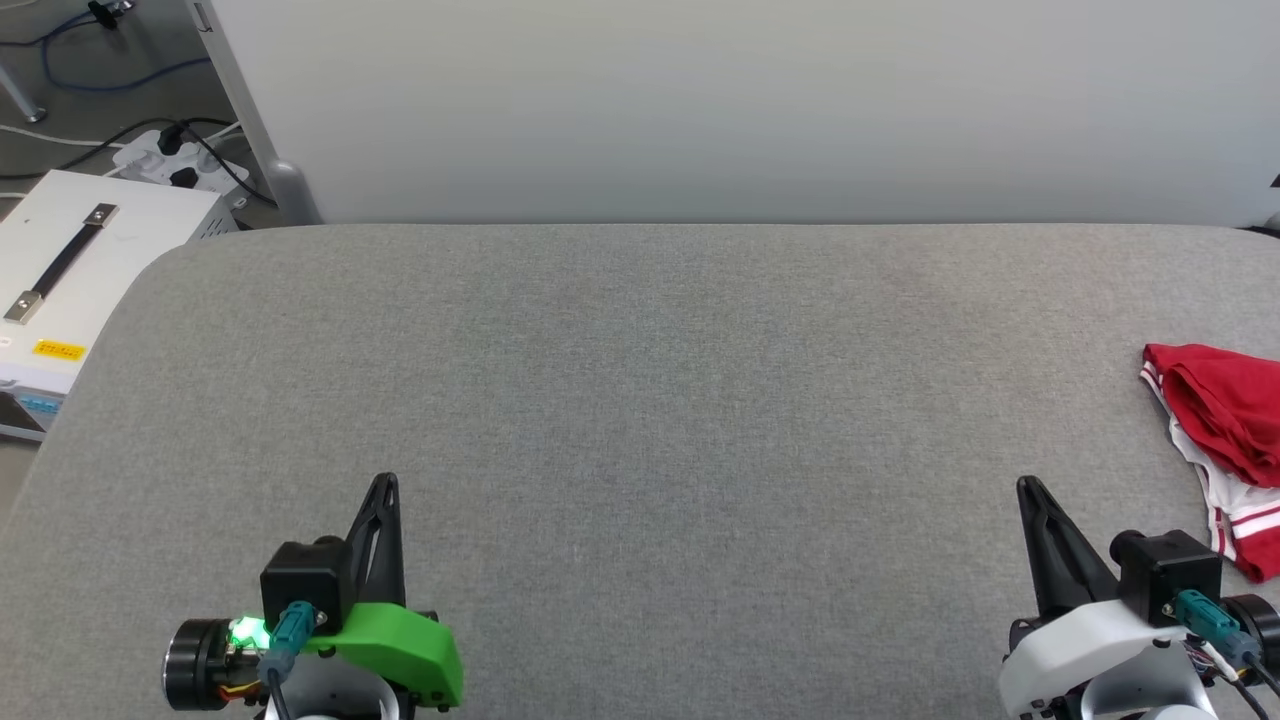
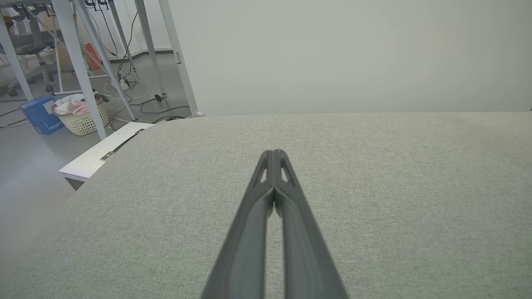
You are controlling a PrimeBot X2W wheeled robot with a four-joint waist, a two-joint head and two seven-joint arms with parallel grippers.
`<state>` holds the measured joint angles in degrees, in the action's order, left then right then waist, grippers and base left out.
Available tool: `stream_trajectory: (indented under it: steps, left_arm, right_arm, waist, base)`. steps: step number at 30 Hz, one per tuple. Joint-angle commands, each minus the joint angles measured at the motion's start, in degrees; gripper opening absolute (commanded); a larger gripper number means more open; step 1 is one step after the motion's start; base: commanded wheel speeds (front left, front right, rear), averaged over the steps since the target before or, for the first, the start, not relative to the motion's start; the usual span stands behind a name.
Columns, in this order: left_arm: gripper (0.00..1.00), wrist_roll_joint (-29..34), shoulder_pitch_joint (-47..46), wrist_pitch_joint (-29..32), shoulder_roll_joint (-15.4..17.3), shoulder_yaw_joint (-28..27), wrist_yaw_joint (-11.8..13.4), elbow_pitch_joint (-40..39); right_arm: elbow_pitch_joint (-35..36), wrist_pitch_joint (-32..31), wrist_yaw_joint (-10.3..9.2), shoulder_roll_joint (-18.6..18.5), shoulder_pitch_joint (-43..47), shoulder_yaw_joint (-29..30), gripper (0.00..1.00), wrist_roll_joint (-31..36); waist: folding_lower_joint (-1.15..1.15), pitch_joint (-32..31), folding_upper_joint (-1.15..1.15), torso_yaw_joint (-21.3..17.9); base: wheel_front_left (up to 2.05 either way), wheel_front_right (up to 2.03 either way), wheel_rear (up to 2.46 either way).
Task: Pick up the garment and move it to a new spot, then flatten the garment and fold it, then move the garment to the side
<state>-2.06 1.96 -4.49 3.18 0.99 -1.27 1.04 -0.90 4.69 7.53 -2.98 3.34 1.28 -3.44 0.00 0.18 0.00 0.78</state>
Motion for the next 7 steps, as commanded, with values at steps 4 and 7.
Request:
stream_trajectory:
  steps: [4, 7]
  left_arm:
    - [0.0, 0.56, -1.1, 0.53, -0.22, -0.32, 0.4, -0.33]
    - [0.0, 0.71, -1.19, 0.91, -0.23, -0.38, 0.48, -0.4]
  right_arm:
    - [0.42, -0.7, -0.03, 0.08, -1.39, -0.26, 0.0, 0.92]
    - [0.47, -1.08, -0.03, 0.08, -1.58, -0.36, 0.0, 1.17]
  waist:
    - [0.0, -0.02, 0.0, -0.08]
    - [0.0, -0.03, 0.0, -0.15]
  base:
    - [0.0, 0.0, 0.0]
    - [0.0, 0.0, 0.0]
